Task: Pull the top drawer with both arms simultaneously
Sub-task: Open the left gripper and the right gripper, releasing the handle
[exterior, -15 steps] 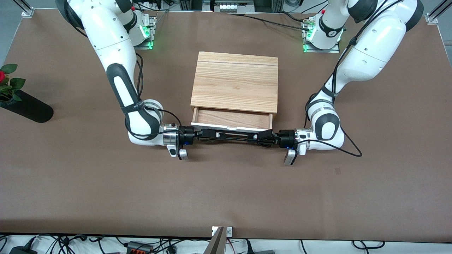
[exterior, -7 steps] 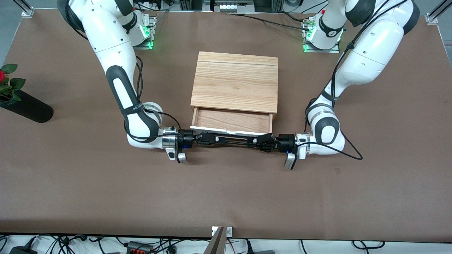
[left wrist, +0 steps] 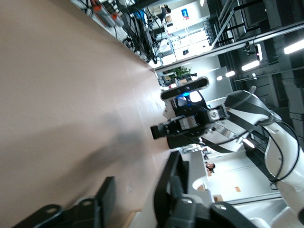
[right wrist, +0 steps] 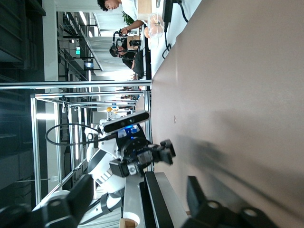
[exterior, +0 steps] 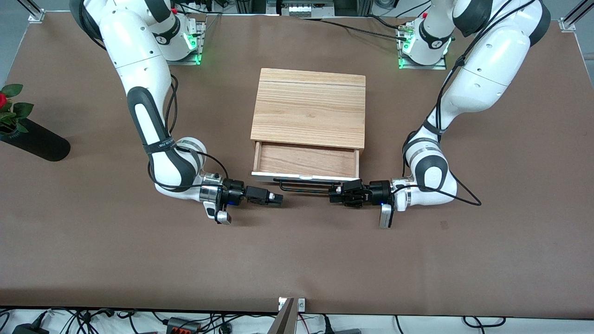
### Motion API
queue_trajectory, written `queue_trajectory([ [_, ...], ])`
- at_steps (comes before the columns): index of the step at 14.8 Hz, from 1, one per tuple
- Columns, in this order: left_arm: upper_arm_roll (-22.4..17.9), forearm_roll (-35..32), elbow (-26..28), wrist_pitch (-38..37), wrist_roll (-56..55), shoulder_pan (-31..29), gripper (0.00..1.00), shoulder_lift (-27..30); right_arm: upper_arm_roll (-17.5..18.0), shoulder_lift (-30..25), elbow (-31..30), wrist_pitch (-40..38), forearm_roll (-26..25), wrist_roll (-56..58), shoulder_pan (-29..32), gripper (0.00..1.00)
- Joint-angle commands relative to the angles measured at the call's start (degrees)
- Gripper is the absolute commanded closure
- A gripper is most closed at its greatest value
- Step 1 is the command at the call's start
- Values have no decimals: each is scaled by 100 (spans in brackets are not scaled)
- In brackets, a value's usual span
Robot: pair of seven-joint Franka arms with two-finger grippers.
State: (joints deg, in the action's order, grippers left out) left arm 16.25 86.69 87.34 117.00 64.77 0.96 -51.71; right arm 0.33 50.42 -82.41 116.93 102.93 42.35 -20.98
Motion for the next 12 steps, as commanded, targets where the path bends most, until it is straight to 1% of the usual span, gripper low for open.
queue_trajectory([
  [1, -209, -160, -524, 209, 45, 62, 0, -234, -155, -313, -3, 84, -753, -882, -38, 0],
  [4, -236, -450, -586, 209, -25, 10, 0, -182, -348, -647, 67, 75, -2036, -1850, -11, 0],
  [6, -245, -494, -665, 200, -218, -87, 0, -85, -577, -910, 76, 23, -3142, -2474, -38, 0],
  [7, -245, -643, -674, 200, -306, -131, 0, -32, -595, -1033, 102, 14, -3731, -2816, -29, 0],
  [9, -254, -1168, -683, 183, -604, -236, 0, 125, -587, -1315, 190, 5, -5075, -3275, -12, 0],
  [11, -219, -1993, -788, 148, -1077, -464, 0, 292, -604, -1596, 191, -222, -6393, -3819, -29, 0],
  [12, -245, -2433, -797, 139, -1498, -491, 0, 493, -613, -1736, 191, -406, -7096, -4152, -12, 0],
])
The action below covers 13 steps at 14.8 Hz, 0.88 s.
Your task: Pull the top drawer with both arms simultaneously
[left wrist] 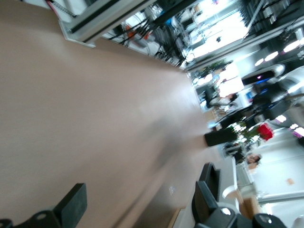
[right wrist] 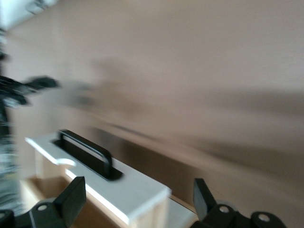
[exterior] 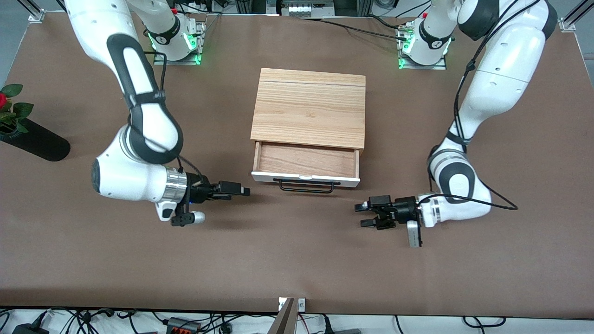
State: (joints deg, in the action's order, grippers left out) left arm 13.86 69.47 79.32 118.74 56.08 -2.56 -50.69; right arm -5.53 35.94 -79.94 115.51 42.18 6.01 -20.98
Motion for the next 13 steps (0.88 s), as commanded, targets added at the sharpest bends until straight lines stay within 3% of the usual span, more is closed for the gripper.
queue_trajectory([
  [1, -6, -1264, 22, -35, -1173, -122, 0, 680, -79, -438, -57, -518, -1802, -757, -20, 0],
  [3, 21, -2547, -48, -226, -2255, -174, 0, 1033, -88, -693, -57, -1124, -3052, -917, -29, 0],
  [4, 12, -2901, -66, -524, -2573, -236, 0, 1209, -106, -798, -57, -1431, -3327, -917, -12, 0],
  [9, -50, -4755, -127, -1764, -3033, -403, 0, 2175, -589, -1615, -48, -2935, -3874, -900, -21, 0],
  [13, -50, -5232, -856, -2976, -3181, -790, 0, 2519, -949, -2204, -48, -3499, -3945, -794, -20, 0],
])
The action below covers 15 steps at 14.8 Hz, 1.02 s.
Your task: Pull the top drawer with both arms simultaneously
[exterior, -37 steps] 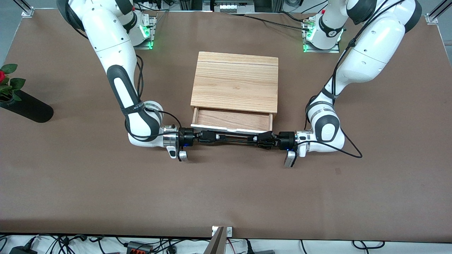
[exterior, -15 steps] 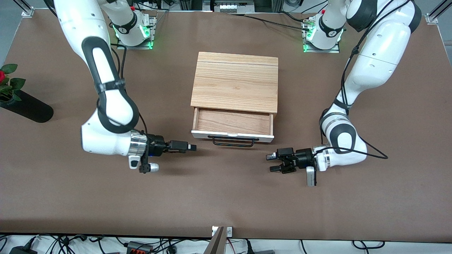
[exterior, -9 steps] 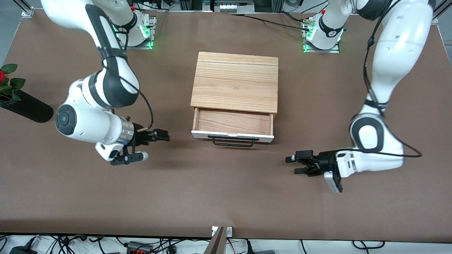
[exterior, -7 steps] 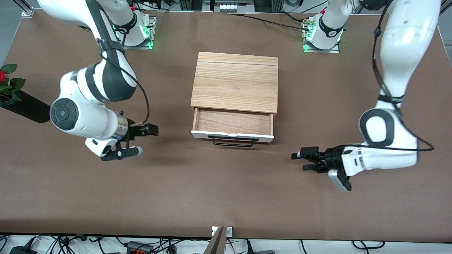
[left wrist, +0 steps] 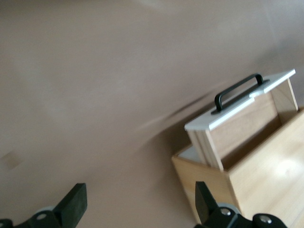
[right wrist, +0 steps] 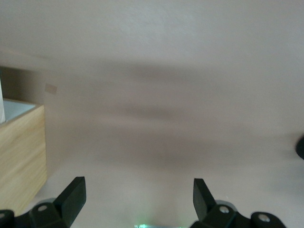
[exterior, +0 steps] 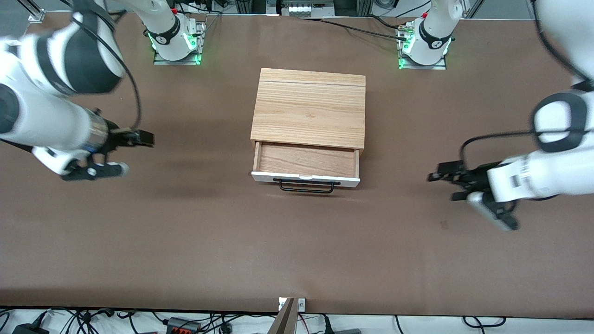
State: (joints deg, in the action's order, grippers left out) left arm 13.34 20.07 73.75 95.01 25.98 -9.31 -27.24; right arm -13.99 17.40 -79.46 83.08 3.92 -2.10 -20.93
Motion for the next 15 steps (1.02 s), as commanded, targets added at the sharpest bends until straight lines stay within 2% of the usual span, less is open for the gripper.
queue_trajectory([
  [1, -24, -763, -343, -737, -381, -124, 0, 402, -209, -430, -96, -388, -137, 34, -25, 0],
  [3, 28, -1284, -300, -799, -1056, -106, 0, 841, -385, -614, -87, -765, -181, 16, -25, 0],
  [5, 46, -1339, -291, -1123, -1725, -71, 0, 905, -456, -913, -87, -986, -452, 217, 45, 0],
  [6, 54, -1382, -265, -1212, -1884, -62, 0, 940, -291, -1027, -113, -856, -645, 262, 115, 0],
  [7, 63, -1392, -238, -1291, -1921, -71, 0, 992, 172, -1263, -287, -750, -673, 245, 551, 0],
  [8, 72, -1392, -99, -1318, -1939, -54, 0, 1097, 838, -1344, -437, -610, -682, 253, 1216, 0],
  [9, 89, -1435, 111, -1275, -1956, -10, 0, 1281, 1358, -1475, -621, -452, -673, 271, 1797, 0],
  [12, 159, -2374, 403, -1309, -2455, 359, 0, 1589, 1451, -2134, -1876, 1065, -629, 315, 2127, 0],
  [13, 186, -2385, 578, -1292, -2492, 351, 0, 1721, 1451, -2249, -2019, 1201, -629, 324, 2189, 0],
  [15, 186, -2350, 1366, -908, -2519, 351, 0, 2273, 1443, -2267, -1977, 703, -621, 315, 2225, 0],
])
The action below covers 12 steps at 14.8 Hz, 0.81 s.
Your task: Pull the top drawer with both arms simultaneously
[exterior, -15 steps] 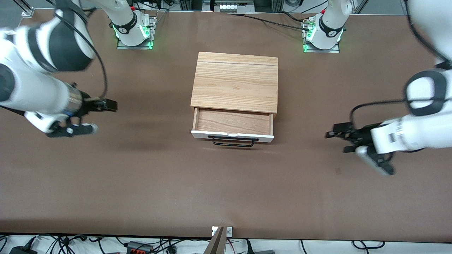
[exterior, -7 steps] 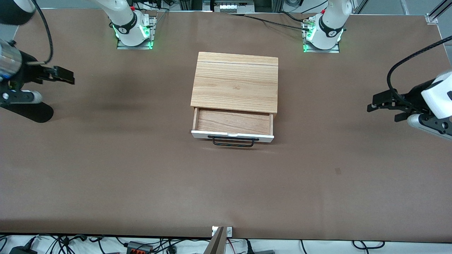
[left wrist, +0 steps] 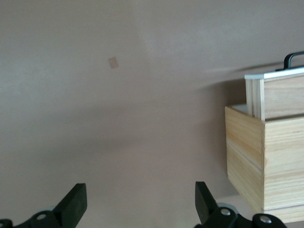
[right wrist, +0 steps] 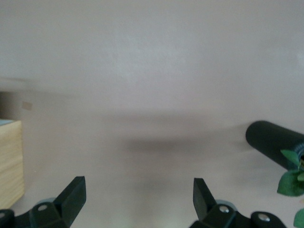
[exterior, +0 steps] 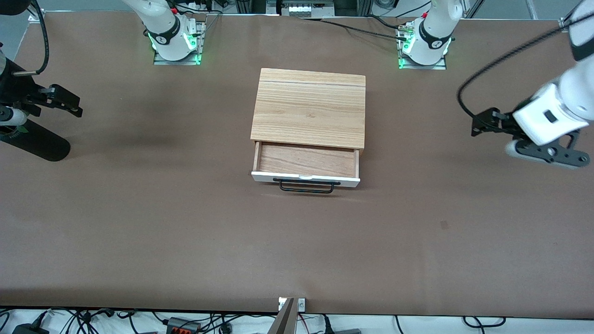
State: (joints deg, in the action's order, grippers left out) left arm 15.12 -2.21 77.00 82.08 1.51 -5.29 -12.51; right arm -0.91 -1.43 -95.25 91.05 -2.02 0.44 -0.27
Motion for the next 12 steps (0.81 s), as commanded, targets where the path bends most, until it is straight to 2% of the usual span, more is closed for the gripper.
queue_trajectory([
  [1, -9, -52, 1741, 884, -72, -42, 0, 1247, 135, -385, -398, -140, -35, 61, 159, 0],
  [2, -44, 157, 2374, 1367, -63, -51, 0, 1695, 135, -367, -407, -158, -96, 70, 159, 0],
  [3, -44, 212, 2685, 1581, -54, -77, 0, 1908, 135, -324, -407, -97, -97, 79, 168, 0],
  [9, 8, 387, 2557, 1601, -81, -77, 0, 1831, 135, -306, -311, -219, 158, -166, 142, 0],
  [12, 8, 458, 2548, 1609, -89, -68, 0, 1831, 170, -306, -310, -237, 194, -886, 107, 0],
])
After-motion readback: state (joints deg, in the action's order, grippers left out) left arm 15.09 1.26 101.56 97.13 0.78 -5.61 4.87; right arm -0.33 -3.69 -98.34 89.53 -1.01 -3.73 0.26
